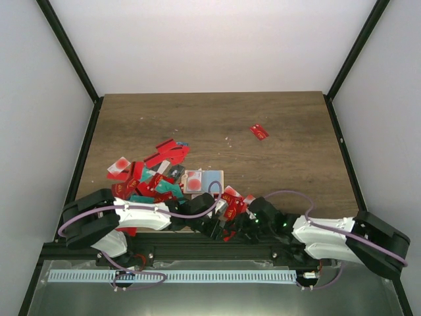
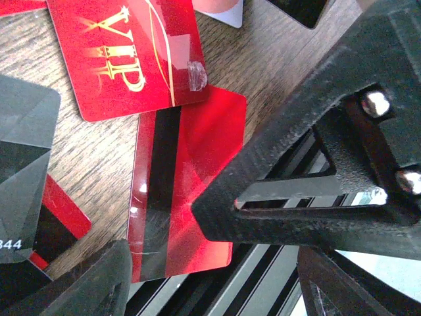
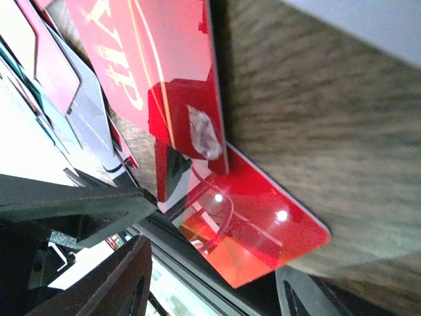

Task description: Put the credit cards into the card holder

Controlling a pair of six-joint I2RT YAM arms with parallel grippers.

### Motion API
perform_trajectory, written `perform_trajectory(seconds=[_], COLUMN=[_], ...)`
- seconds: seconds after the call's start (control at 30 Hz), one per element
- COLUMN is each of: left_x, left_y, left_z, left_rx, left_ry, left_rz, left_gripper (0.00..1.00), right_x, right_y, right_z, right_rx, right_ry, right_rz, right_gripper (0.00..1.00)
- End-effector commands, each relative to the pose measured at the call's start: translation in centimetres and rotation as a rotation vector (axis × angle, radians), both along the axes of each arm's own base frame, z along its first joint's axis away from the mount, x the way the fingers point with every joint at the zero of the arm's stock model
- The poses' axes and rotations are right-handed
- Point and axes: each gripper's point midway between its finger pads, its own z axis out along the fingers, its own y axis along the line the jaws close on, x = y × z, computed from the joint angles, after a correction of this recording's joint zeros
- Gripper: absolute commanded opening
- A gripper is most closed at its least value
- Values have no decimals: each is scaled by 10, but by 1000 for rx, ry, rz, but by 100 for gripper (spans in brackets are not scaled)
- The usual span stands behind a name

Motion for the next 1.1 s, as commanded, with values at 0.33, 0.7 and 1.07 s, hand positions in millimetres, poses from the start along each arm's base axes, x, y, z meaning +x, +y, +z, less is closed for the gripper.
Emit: perform_trajectory(seconds=[0.33, 0.7, 1.07], left_x=[-3, 28, 117], left_y=[-2, 6, 61], left_z=[-2, 39, 111], left_rx=[-16, -4, 10], left_ry=[8, -104, -272], left_rz=[-8, 100, 326], left_gripper=[70, 74, 93], right_x=[13, 15, 63], right_y=[0, -6, -12], right_z=[-12, 6, 81], right_rx=[-19, -46, -67], right_ry=[-30, -92, -428], right_rz=[-55, -34, -24], right_gripper=[27, 1, 1])
